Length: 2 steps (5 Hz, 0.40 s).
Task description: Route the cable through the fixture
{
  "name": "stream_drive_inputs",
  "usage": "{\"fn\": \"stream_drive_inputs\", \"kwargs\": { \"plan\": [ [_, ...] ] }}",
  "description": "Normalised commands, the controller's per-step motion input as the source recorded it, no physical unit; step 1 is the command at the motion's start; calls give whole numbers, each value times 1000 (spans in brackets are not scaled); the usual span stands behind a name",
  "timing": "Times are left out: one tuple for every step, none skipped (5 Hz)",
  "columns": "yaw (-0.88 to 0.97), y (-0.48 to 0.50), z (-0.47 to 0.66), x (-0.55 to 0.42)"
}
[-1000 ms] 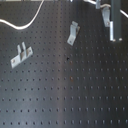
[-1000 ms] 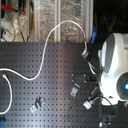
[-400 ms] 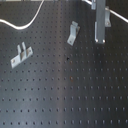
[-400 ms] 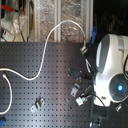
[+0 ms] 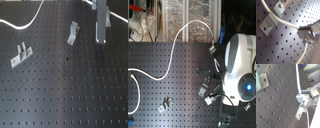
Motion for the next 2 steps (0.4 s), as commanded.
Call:
{"fn": "stream_drive_inputs", "kwargs": {
  "plan": [
    [0,4,366,6],
    [0,5,446,8]
  ]
}}
